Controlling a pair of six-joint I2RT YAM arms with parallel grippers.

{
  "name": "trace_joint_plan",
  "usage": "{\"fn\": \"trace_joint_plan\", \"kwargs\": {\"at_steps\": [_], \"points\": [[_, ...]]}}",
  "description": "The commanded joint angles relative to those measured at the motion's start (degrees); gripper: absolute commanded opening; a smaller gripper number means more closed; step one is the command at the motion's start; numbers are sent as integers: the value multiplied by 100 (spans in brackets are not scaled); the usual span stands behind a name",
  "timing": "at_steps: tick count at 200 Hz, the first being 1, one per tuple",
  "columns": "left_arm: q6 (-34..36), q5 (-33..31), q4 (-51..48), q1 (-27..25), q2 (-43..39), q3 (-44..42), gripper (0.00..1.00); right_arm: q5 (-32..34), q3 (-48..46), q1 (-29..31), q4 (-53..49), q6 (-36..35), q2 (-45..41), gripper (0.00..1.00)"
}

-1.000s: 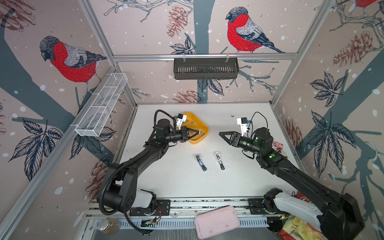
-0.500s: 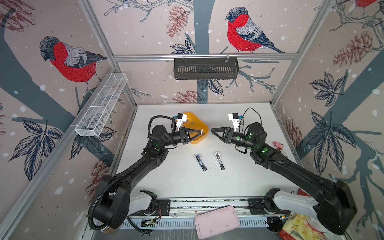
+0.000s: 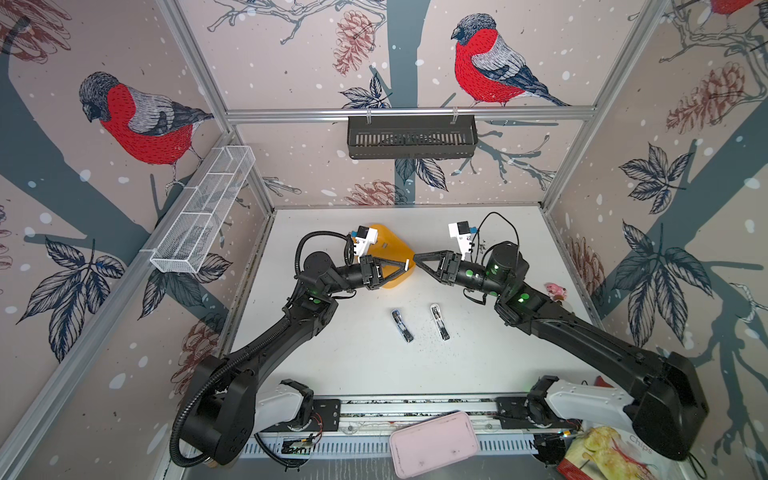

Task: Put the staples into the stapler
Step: 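Bring the held staple strip toward the right gripper while the right gripper approaches it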

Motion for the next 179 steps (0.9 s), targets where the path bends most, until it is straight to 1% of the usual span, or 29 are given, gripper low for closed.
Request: {"fn": "trace_joint_plan", "kwargs": {"at_steps": [1,129,179], "points": [[58,52,207,-51,-46,22,0,-4,57,40,270,21,25,49],[217,76,145,-143,-40,57,0,-78,106,148,357,33,107,37],[245,73,137,-143,-30,53,0,-86,106,174,360,25,121,35]]}}
